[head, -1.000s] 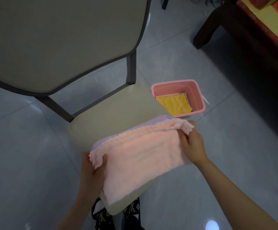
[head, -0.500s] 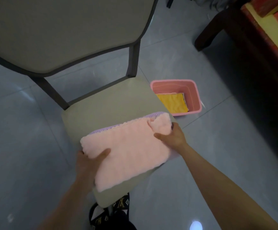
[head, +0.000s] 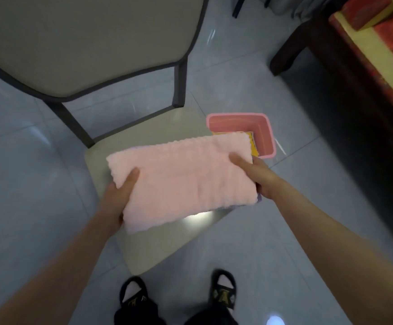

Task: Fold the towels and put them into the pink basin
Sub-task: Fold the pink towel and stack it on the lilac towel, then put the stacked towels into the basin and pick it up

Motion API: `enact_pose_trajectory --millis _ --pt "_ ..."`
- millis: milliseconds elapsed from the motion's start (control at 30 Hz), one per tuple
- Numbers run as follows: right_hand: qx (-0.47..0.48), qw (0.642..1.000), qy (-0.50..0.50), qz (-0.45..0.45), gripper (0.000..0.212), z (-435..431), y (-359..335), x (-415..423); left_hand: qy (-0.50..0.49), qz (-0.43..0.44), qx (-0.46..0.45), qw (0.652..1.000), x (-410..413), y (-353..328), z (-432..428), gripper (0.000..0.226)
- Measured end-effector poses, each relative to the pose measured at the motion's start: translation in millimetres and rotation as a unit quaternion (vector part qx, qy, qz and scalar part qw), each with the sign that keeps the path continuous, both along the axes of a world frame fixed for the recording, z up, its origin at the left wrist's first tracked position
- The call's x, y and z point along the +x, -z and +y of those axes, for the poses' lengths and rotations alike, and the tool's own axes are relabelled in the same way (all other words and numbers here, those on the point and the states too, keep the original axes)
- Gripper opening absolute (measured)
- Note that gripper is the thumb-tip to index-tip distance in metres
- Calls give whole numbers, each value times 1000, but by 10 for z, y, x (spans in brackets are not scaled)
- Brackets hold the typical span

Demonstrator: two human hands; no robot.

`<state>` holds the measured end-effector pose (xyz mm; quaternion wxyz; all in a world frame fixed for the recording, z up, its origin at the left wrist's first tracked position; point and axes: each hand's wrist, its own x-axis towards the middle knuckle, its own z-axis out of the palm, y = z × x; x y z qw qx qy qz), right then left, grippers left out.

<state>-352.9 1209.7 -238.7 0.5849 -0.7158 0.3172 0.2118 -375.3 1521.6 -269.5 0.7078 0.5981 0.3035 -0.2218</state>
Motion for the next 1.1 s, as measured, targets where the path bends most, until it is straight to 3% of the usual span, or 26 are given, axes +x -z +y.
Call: enact_pose_trajectory --millis 167,333,533,833,1100 --pt "-33 997 58 -27 29 -546 -178 38 -24 -34 68 997 75 -180 -684 52" --pt "-27 997 65 -15 58 -1460 -158 121 -50 -30 99 993 118 -197 -1613 58" --pt "-16 998 61 -4 52 -2404 -14 180 -66 -41 119 990 107 -68 -2623 59" --pt "-30 996 80 -7 49 -2952 409 486 -59 -39 145 987 419 142 -3278 49" --pt "-73 994 82 1 46 -3187 660 1262 -39 -42 134 989 1200 374 -3524 42"
